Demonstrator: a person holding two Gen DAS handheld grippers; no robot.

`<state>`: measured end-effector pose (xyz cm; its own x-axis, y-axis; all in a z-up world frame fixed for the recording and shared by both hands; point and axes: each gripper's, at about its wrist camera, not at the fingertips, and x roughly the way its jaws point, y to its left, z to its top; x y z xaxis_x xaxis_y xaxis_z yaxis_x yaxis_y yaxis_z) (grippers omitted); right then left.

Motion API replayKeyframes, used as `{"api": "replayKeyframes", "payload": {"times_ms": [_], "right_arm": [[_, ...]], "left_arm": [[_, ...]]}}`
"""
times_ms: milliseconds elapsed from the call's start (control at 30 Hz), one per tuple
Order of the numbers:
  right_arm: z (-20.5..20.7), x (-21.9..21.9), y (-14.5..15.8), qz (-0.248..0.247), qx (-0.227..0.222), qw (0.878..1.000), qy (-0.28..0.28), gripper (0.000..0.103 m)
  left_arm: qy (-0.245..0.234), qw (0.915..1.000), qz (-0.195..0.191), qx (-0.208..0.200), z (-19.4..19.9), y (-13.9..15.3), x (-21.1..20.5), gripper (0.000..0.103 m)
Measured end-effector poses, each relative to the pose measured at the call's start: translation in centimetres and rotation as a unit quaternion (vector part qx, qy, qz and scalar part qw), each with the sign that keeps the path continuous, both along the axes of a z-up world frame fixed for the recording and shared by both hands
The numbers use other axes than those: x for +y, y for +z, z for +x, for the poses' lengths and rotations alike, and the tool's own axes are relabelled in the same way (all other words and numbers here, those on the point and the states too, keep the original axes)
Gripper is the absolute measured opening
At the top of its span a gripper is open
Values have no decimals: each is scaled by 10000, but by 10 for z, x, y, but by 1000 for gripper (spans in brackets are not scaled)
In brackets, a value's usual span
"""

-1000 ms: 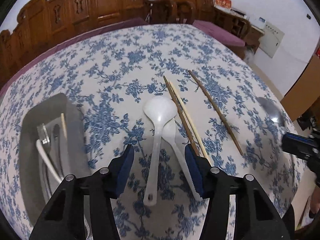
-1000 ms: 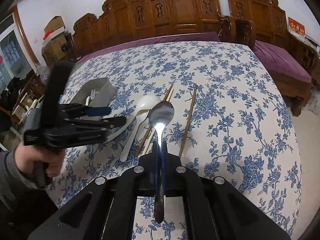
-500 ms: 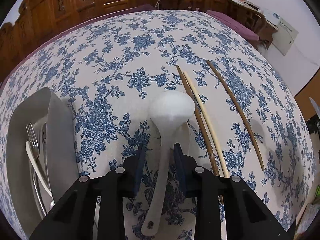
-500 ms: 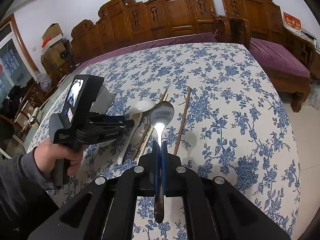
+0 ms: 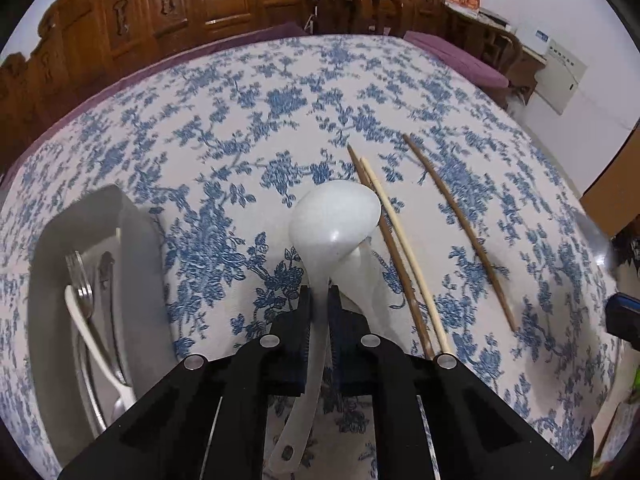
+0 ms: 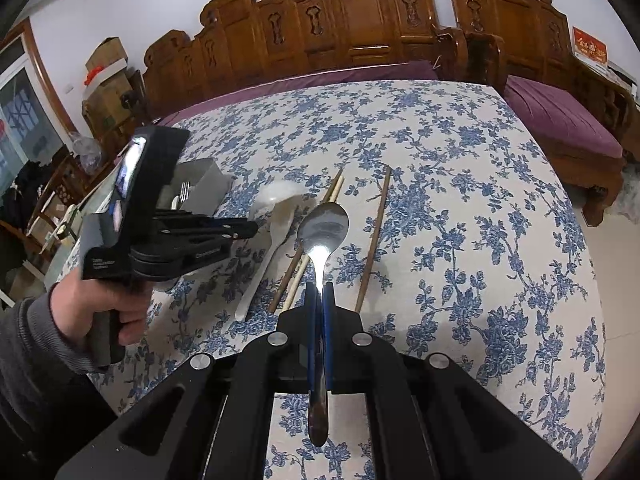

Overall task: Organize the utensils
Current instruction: 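Carry the white ladle into the grey tray and open the left tool while right holds spoon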

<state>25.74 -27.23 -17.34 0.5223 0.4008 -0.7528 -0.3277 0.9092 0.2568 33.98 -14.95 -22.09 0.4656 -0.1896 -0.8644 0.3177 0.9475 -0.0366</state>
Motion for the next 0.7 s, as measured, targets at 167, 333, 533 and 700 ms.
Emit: {"api": "replayKeyframes", "payload": {"times_ms": [167, 333, 533, 700], "right_arm": [[0, 13, 6, 9, -65, 10000, 61, 4], [2, 30, 17, 29, -153, 9998, 142, 4], [9, 57, 30, 18, -262, 9993, 274, 4], [13, 84, 37, 11, -317, 9986, 413, 4]], "left_arm": [[-33, 9997, -118, -202, -11, 24, 8, 8], [-52, 9988, -278, -395, -22, 49, 23, 8], [-8, 9973, -433, -585, -35, 70, 50, 8], [56, 9955, -608, -730, -43, 84, 76, 8]]}}
